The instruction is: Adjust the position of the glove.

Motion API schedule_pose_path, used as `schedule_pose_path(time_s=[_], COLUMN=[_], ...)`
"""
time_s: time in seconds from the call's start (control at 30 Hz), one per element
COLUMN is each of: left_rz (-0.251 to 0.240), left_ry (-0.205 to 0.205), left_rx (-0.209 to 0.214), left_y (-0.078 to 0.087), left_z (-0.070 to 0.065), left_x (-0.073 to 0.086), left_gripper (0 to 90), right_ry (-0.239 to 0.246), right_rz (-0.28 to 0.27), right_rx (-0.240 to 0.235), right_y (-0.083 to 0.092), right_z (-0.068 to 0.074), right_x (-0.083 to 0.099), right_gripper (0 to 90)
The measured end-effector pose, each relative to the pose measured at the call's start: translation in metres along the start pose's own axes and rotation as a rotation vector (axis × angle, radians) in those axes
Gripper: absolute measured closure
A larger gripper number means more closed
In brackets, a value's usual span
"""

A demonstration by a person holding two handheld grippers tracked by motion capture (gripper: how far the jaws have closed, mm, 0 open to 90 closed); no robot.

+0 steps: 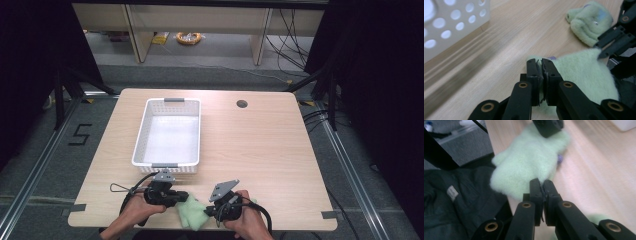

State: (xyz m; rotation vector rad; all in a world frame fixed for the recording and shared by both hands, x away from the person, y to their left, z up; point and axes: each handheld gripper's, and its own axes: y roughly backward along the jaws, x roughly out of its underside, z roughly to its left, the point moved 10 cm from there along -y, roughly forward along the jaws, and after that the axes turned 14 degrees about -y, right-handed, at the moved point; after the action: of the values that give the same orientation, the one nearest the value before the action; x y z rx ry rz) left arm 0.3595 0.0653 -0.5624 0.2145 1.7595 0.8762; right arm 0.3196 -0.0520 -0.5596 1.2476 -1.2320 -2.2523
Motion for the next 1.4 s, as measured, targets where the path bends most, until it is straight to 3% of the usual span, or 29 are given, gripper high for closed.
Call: schedule_pose_path(time_s=[0.2,0.33,0.37,0.43,0.47,0.5,0.6,0.7,0.97,1.17,1.23,1.4], left_rz=[-0.081,-0.103,-0.105,-0.119,-0.110,-0.124,-0.122,-0.129,-0.140,-0.141,-0.147,-0.159], left_ry=[0.030,0.055,0.061,0.084,0.096,0.108,0.121,0.148,0.168,0.204,0.229,0.222], left_rx=[-0.057,-0.082,-0.082,-0.100,-0.088,-0.107,-0.113,-0.111,-0.130,-0.148,-0.151,-0.167], left_y=[0.015,0.016,0.016,0.014,0.014,0.014,0.016,0.015,0.015,0.019,0.020,0.023], left_z=[0.000,0.001,0.002,0.002,0.002,0.002,0.002,-0.001,-0.001,0.004,0.004,0.004], left_x=[-0.006,-0.005,-0.004,-0.002,0.001,0.001,0.006,0.011,0.016,0.021,0.022,0.021], left_gripper=[84.8,84.8,84.8,84.8,84.7,84.7,84.6,84.4,82.5,76.9,68.9,62.6], right_ry=[0.077,0.116,0.102,0.117,0.123,0.133,0.161,0.165,0.161,0.154,0.141,0.107], right_rz=[0.010,0.024,0.031,0.044,0.048,0.062,0.075,0.086,0.088,0.105,0.089,0.019], right_rx=[0.023,0.035,0.038,0.035,0.038,0.037,0.030,0.032,0.023,0.067,0.065,0.076], right_y=[0.006,0.005,0.005,0.002,0.001,-0.001,-0.007,-0.012,-0.022,-0.027,-0.026,-0.009], right_z=[-0.012,-0.024,-0.025,-0.029,-0.031,-0.031,-0.034,-0.036,-0.040,-0.050,-0.051,-0.048], right_x=[-0.017,-0.028,-0.029,-0.030,-0.031,-0.031,-0.031,-0.031,-0.031,-0.025,-0.026,-0.033], right_gripper=[87.8,87.9,87.8,87.8,87.8,87.8,87.8,87.8,86.1,81.3,80.5,77.0])
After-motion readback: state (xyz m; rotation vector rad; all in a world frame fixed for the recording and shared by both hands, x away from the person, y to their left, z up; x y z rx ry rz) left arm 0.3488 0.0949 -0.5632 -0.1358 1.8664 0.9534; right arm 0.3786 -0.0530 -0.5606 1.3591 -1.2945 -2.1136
